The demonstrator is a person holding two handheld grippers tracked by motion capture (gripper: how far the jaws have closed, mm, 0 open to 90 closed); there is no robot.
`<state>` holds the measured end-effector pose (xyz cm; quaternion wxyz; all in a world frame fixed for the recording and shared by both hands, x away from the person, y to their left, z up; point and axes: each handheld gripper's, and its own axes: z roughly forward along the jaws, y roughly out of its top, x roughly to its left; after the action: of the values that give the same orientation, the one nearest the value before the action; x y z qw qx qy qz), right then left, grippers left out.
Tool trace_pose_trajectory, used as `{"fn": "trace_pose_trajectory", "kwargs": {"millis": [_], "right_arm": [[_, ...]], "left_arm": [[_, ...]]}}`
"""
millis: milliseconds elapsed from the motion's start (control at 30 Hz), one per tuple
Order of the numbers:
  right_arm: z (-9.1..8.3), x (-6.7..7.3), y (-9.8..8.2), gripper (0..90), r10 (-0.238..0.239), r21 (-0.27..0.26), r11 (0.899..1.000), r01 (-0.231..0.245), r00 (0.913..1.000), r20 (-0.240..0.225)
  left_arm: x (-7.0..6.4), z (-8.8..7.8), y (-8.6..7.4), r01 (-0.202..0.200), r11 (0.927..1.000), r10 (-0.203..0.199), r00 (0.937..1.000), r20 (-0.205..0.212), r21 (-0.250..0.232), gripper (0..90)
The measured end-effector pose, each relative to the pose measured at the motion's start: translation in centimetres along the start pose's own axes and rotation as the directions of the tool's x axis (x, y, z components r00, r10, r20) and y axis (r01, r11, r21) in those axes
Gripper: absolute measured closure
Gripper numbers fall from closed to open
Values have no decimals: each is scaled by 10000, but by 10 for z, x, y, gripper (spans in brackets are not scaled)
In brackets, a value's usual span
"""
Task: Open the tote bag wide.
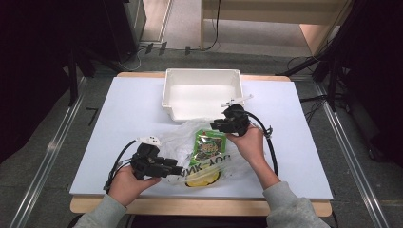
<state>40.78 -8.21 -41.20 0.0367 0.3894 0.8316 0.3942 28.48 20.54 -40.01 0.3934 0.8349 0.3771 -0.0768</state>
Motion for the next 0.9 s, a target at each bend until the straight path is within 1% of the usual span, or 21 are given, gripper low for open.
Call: {"fn": "trace_pose_trajectory", "kwargs": {"millis": [33,100,133,233,267,300,333,367,467,533,567,600,633,667,800,900], "right_arm": [[-5,2,-2,699,-181,24,9998,181,9998,-45],[-9,5,-4,686,-263,38,9996,264,9996,-113],[-11,6,-6,682,-274,28,9996,274,9996,-121],[-16,8,-11,670,-291,13,9996,291,9994,-192],[-16,8,-11,670,-291,13,9996,291,9994,-192],[-19,9,-15,665,-220,21,9998,220,9994,-284],[-20,9,-16,664,-263,14,9997,263,9991,-342],[-20,9,-16,664,-263,14,9997,263,9991,-342],[-23,10,-23,664,-229,89,9997,231,9993,-312],[-25,9,-26,664,-144,39,9999,145,9994,-305],[-26,9,-28,664,-90,40,10000,91,9995,-296],[-26,9,-28,664,-90,40,10000,91,9995,-296],[-27,9,-29,665,-93,21,10000,93,9995,-295],[-30,9,-32,665,-73,47,10000,74,9997,-238],[-34,7,-37,666,-20,-47,10000,19,9997,-247],[-36,7,-41,685,45,-45,10000,-47,9997,-251]], "left_arm": [[-3,-1,8,51,10000,-51,10000,84,-72,543],[-7,-2,15,-173,9998,174,9998,77,-97,541],[-9,-2,19,-203,9997,203,9998,23,-96,541],[-10,-1,30,-261,9996,262,9996,138,-132,542],[-10,-1,30,-261,9996,262,9996,138,-132,542],[-9,0,35,-277,9996,279,9995,120,-97,542],[-8,2,42,-258,9996,259,9996,126,-88,543],[-8,2,42,-258,9996,259,9996,126,-88,543],[-4,7,58,-433,9990,434,9990,125,-59,553],[-2,10,66,-547,9985,547,9985,4,-12,571],[-1,12,70,-549,9985,549,9985,14,-63,578],[-1,12,70,-549,9985,549,9985,14,-63,586],[1,14,73,-561,9984,561,9984,-29,-6,586],[4,18,80,-576,9983,576,9983,-70,-19,601],[10,23,90,-760,9971,758,9968,-262,-50,648],[15,28,94,-857,9963,857,9952,-464,28,722]]}}
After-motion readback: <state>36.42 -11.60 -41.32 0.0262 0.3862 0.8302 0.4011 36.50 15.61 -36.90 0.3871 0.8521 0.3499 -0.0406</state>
